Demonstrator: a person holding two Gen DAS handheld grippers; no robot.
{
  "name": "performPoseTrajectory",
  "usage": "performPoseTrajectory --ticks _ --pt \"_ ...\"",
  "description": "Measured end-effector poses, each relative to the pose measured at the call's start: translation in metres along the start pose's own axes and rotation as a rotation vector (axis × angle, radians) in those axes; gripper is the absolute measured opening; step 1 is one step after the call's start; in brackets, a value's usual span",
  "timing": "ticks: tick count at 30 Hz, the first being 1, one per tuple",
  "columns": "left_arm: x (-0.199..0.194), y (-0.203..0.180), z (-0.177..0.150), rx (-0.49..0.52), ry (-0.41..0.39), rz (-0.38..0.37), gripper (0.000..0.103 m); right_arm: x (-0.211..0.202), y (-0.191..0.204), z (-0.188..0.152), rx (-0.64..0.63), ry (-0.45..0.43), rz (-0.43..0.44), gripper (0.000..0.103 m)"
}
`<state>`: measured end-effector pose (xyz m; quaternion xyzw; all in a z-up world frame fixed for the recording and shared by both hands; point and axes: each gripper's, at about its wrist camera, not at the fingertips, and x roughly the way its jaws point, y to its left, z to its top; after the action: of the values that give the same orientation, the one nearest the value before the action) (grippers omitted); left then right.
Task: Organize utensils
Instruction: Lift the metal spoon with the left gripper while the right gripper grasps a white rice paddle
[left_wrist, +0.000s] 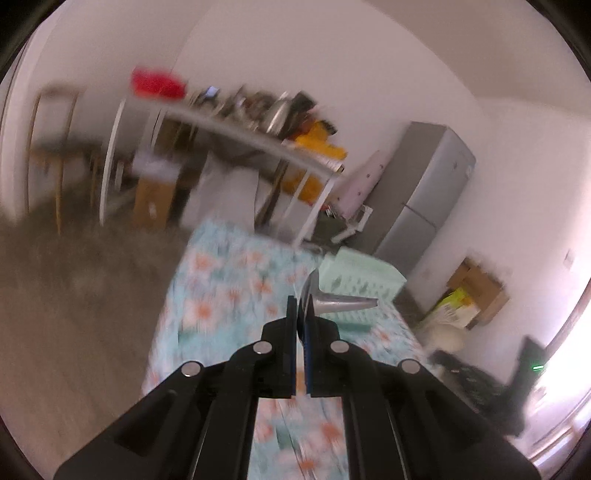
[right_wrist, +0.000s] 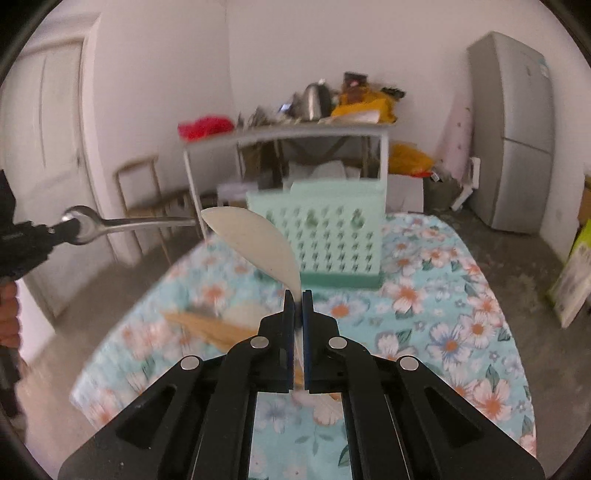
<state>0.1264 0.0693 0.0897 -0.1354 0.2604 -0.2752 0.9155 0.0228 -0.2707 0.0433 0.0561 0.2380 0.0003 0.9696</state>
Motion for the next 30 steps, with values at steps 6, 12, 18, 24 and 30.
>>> performPoseTrajectory --ticks 6,12,18,24,30 --pt "0.036 -0.051 0.049 0.186 -0.06 0.077 0.002 -0.013 -0.026 0.007 0.109 -0.081 0.025 0.002" --pt "0.081 -0.095 0.085 0.407 -0.012 0.165 0.002 -0.016 -0.053 0.015 0.16 -0.102 0.058 0.002" --pt "0.127 -0.117 0.087 0.597 0.11 0.275 0.002 -0.012 -0.071 0.015 0.185 -0.097 0.079 0.002" --pt "0.169 -0.129 0.079 0.719 0.222 0.309 0.002 -0.01 -0.08 0.015 0.211 -0.088 0.101 0.002" --pt "0.212 -0.122 0.078 0.603 0.326 0.252 0.004 -0.011 -0.091 0.023 0.262 -0.079 0.175 0.002"
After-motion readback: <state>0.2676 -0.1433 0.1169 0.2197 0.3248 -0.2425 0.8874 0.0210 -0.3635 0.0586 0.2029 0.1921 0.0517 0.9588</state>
